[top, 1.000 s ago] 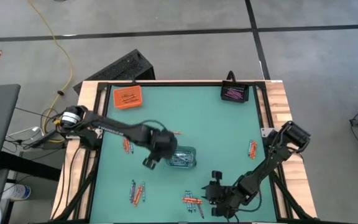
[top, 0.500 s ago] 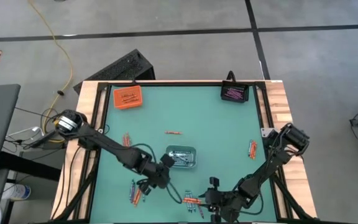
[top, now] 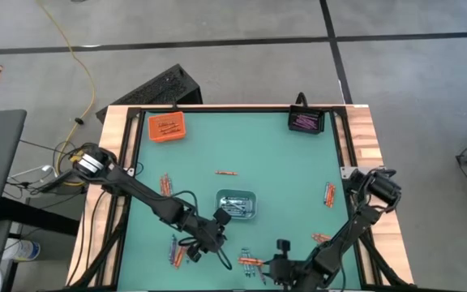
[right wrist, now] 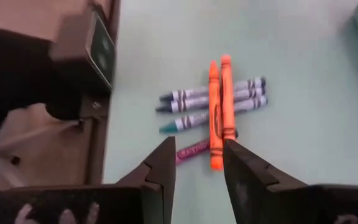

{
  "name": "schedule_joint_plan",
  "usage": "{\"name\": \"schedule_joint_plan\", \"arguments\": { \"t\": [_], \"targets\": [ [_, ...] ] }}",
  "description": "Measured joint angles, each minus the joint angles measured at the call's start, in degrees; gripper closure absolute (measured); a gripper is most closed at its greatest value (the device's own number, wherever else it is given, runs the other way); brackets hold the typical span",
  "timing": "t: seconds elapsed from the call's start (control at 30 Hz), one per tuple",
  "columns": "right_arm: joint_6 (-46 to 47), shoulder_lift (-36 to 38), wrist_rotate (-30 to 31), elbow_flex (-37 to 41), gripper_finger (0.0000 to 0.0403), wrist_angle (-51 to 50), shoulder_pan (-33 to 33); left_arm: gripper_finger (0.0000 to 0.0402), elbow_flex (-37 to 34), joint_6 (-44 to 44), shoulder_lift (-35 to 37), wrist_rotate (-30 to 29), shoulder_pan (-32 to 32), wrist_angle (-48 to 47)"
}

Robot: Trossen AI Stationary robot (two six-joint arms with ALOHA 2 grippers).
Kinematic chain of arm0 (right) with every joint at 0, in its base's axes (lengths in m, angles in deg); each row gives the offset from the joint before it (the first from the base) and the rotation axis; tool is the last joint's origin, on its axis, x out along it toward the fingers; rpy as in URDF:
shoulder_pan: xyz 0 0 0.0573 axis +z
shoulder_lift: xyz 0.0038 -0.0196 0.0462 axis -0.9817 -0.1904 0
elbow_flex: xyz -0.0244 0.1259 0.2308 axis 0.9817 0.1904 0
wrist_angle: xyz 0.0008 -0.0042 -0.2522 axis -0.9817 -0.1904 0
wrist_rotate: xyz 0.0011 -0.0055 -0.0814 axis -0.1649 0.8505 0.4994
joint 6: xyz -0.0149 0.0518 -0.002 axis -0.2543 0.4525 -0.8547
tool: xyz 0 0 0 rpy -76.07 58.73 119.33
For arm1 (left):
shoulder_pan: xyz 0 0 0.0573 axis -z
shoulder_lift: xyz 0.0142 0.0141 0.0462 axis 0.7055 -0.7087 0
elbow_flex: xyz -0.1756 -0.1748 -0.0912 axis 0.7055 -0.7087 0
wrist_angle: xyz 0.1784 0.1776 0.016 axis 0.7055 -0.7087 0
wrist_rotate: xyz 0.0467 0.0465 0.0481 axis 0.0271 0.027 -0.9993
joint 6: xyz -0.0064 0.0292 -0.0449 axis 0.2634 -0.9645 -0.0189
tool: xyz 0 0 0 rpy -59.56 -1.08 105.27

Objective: Sort crayons
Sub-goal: Put the orange crayon into the orange bin

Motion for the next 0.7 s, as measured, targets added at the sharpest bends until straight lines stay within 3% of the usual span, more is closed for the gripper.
{"name": "schedule_joint_plan", "arguments": {
  "t": [0.7],
  "targets": [
    [2.38,-1.98,-1.46,-0.15,0.0276,-1.18,-0.37,0.0251,0.11,0.07,-3.51,0.39,-0.24,5.49]
  ]
}}
